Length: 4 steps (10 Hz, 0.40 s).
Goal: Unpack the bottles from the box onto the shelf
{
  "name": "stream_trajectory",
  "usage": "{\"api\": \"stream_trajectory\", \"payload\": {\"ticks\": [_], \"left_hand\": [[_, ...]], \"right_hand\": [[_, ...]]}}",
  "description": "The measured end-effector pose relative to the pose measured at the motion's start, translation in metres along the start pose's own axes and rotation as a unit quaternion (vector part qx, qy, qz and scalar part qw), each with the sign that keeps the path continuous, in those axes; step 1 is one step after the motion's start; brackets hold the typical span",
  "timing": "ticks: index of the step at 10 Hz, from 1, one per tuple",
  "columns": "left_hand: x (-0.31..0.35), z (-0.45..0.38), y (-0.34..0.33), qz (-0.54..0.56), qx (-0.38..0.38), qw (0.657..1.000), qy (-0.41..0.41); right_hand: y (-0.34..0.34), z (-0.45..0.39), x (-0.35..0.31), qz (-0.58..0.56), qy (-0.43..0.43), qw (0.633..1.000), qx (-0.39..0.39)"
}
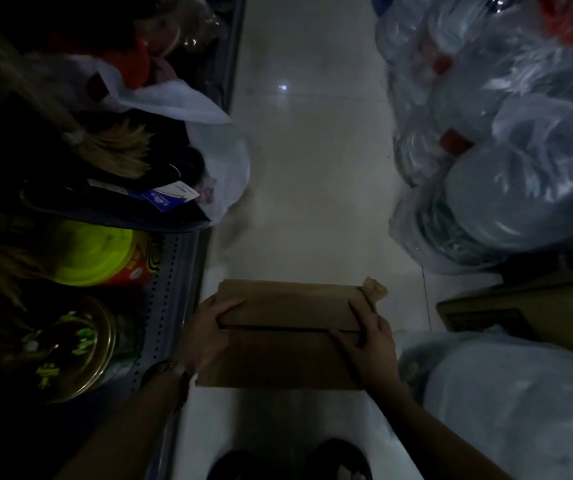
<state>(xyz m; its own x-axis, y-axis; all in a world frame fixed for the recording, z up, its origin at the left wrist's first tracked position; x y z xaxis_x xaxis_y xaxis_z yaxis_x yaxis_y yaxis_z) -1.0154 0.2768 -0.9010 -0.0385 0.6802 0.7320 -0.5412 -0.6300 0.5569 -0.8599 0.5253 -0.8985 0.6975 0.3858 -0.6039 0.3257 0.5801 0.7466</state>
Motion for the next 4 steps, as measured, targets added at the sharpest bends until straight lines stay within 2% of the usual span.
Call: {"api": "stream_trajectory", "payload": {"ticks": [1,3,4], "left_hand": [[-0.005,0.001,-0.001,-0.033,0.035,0.999,0.009],[0.007,0.022,-0.009,-0.091,0.012,0.996,-0.015],[0.023,0.037,-0.002,-0.121,0.034,0.992,0.012]], "right_hand": [[-0.009,-0.003,0.008,-0.003,0.012,1.000,0.008],[-0.001,0.012,0.007,0.008,-0.002,1.000,0.012],[0.020,0.024,-0.011,0.032,-0.021,0.999,-0.004]]}}
Point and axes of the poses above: each hand's wrist, its own z-axis away from the middle knuckle, its own y-axis out of the back of the hand, x = y × z, the point moved 10 cm from there along -z, towards the middle knuckle, and after that the axes turned 13 degrees about x, right-handed, at the moved point
